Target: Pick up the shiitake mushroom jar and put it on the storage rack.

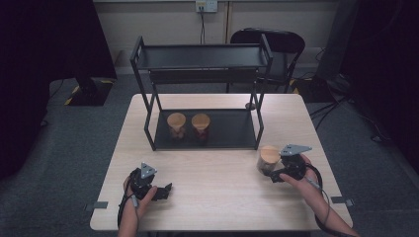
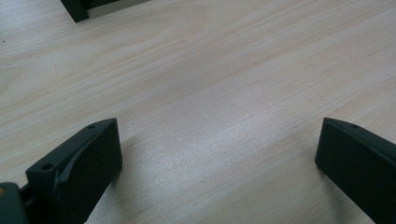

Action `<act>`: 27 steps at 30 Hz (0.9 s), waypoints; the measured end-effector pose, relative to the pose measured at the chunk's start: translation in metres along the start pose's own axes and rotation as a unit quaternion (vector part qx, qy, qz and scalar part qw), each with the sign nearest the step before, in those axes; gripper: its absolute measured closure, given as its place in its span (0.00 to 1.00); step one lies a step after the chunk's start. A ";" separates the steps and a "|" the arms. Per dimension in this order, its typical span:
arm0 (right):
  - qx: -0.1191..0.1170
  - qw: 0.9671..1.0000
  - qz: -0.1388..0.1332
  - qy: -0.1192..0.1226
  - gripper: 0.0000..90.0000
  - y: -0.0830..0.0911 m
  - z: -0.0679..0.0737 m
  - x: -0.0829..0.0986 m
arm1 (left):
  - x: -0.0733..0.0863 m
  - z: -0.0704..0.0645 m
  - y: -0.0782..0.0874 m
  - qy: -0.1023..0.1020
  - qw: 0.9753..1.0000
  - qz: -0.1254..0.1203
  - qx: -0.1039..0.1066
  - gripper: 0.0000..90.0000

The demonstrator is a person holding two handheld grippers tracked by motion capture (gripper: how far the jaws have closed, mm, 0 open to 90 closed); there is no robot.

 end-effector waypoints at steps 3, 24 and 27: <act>0.000 1.000 -0.001 0.003 0.10 -0.003 0.001 -0.001 | 0.000 0.000 0.000 0.000 1.000 0.000 0.000 0.00; 0.006 1.000 -0.015 0.008 0.28 -0.012 0.005 -0.009 | 0.000 0.000 0.000 0.000 1.000 0.000 0.000 0.00; 0.003 1.000 -0.016 0.004 0.28 -0.012 0.004 -0.009 | 0.000 0.000 0.000 0.000 1.000 0.000 0.000 0.00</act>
Point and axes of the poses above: each handheld gripper's, and its own axes: y roughly backward along the jaws, x roughly out of its underside, z roughly to its left, the point moved 1 cm from there along -y, roughly forward along the jaws, and after that the axes turned 12 degrees about x, right-handed, at the moved point
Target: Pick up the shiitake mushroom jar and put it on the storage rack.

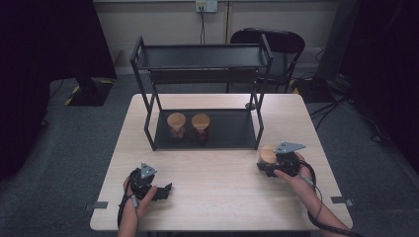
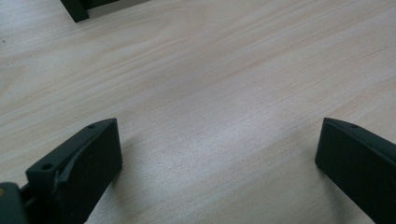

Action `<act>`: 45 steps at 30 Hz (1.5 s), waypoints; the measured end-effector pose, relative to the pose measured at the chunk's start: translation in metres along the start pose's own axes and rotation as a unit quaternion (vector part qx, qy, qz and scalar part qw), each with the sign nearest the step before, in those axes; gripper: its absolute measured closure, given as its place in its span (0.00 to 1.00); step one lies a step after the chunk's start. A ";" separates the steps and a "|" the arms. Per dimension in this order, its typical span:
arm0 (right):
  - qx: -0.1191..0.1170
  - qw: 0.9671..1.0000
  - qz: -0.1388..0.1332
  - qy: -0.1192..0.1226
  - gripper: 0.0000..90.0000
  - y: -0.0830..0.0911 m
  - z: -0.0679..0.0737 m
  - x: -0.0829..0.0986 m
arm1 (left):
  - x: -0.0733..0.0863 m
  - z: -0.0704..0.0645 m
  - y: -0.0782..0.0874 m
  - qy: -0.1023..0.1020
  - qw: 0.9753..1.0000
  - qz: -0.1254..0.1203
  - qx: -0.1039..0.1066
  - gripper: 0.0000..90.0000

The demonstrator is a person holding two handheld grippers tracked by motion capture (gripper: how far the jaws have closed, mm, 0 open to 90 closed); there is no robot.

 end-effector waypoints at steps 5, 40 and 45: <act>0.002 1.000 0.001 0.003 0.28 0.000 0.001 -0.001 | 0.000 0.000 0.000 0.000 1.000 0.000 0.000 0.00; -0.049 0.997 0.012 0.052 0.28 -0.013 0.044 -0.047 | 0.000 0.000 0.000 0.000 1.000 0.000 0.000 0.00; -0.053 0.997 0.015 0.049 0.28 -0.019 0.047 -0.051 | 0.000 0.000 0.000 0.000 1.000 0.000 0.000 0.00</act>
Point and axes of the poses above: each handheld gripper's, and its own axes: y roughly backward along the jaws, x roughly out of its underside, z roughly to its left, the point moved 1 cm from there along -y, roughly forward along the jaws, and after that the axes turned 12 degrees about x, right-handed, at the moved point
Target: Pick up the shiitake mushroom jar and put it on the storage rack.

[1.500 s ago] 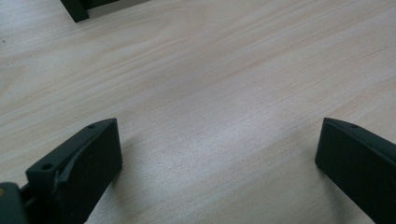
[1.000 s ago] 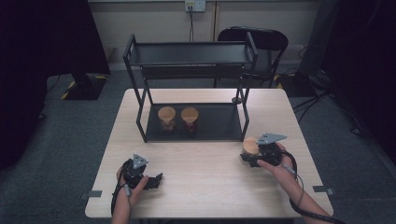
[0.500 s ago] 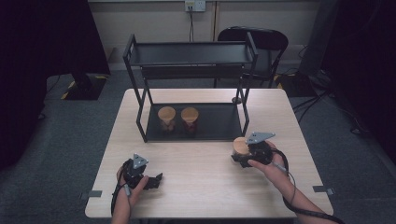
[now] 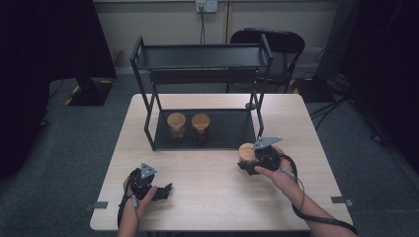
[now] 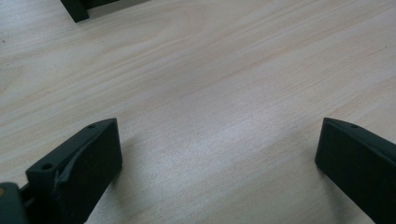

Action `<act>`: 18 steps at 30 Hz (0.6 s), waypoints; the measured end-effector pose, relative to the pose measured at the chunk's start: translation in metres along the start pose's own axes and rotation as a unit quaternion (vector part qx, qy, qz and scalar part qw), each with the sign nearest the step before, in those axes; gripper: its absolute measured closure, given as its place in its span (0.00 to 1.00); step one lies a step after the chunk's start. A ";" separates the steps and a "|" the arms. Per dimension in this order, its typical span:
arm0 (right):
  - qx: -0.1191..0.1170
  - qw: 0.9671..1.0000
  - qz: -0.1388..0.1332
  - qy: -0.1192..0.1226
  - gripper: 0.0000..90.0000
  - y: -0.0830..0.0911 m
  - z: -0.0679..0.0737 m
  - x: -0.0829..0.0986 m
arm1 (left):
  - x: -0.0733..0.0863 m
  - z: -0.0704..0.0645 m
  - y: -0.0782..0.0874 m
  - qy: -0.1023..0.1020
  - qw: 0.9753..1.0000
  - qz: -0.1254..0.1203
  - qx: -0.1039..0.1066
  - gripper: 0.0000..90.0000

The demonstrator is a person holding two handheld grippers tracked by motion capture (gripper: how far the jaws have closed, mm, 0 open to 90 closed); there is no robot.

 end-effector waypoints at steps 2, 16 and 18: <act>-0.001 1.000 0.000 0.000 0.28 -0.001 0.001 -0.002 | 0.000 0.000 0.000 0.000 1.000 0.000 0.000 0.00; 0.000 1.000 0.000 -0.001 0.28 -0.011 0.001 -0.017 | 0.000 0.000 0.000 0.000 1.000 0.000 0.000 0.00; 0.000 1.000 0.000 -0.003 0.28 -0.013 0.001 -0.019 | 0.000 0.000 0.000 0.000 1.000 0.000 0.000 0.00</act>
Point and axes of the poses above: each handheld gripper's, and its own axes: y roughly backward along the jaws, x roughly out of its underside, z roughly to its left, the point moved 1 cm from there along -y, roughly forward along the jaws, and after that the axes turned 12 degrees about x, right-handed, at the moved point
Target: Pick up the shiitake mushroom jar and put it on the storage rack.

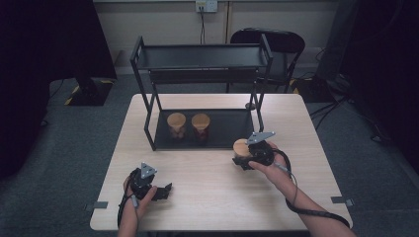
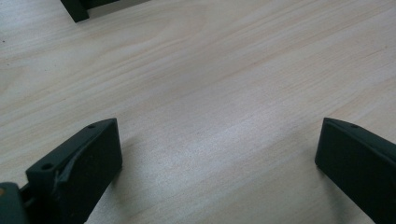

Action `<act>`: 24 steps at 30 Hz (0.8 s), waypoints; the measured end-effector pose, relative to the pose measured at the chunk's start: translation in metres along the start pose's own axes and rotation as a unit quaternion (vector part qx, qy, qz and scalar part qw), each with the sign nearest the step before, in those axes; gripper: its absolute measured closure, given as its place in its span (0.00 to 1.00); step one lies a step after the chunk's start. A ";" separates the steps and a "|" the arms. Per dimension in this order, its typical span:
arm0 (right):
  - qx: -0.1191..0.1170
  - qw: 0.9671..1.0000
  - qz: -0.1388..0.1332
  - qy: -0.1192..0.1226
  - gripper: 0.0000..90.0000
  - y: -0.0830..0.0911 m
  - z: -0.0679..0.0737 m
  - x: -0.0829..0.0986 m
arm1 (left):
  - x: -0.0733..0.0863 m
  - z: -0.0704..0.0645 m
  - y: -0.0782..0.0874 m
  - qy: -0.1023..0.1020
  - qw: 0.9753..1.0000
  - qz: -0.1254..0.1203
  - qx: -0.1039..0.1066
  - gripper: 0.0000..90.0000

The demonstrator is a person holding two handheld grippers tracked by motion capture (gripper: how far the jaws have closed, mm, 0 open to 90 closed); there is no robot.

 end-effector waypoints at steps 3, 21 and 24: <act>0.000 1.000 0.001 0.000 0.28 -0.002 0.001 -0.004 | 0.000 0.000 0.000 0.000 1.000 0.000 0.000 0.00; 0.006 1.000 0.003 -0.005 0.28 -0.016 -0.002 -0.021 | 0.000 0.000 0.000 0.000 1.000 0.000 0.000 0.00; 0.007 1.000 0.003 -0.005 0.28 -0.018 -0.002 -0.024 | 0.000 0.000 0.000 0.000 1.000 0.000 0.000 0.00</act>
Point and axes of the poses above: each handheld gripper's, and its own axes: y roughly backward along the jaws, x roughly out of its underside, z roughly to its left, the point moved 1 cm from there along -y, roughly forward along the jaws, and after that the axes turned 12 degrees about x, right-handed, at the moved point
